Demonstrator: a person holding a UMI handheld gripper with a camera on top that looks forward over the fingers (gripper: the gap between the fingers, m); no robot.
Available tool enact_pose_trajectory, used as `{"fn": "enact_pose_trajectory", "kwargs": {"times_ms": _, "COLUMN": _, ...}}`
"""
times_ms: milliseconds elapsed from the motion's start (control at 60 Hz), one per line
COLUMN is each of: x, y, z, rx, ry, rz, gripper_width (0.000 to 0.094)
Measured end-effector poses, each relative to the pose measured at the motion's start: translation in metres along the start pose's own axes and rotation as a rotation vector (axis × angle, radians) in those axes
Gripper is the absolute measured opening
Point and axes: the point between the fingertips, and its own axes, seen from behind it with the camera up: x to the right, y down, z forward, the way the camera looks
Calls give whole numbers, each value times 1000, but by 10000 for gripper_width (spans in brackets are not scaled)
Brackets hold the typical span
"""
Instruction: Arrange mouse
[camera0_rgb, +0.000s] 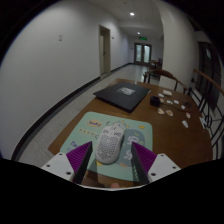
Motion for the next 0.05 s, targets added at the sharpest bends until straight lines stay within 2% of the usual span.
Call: {"fn": "enact_pose_trajectory", "kwargs": {"times_ms": 50, "x": 25, "y": -2, "z": -19, "rx": 9, "ry": -21, "rz": -36, "gripper_width": 797}}
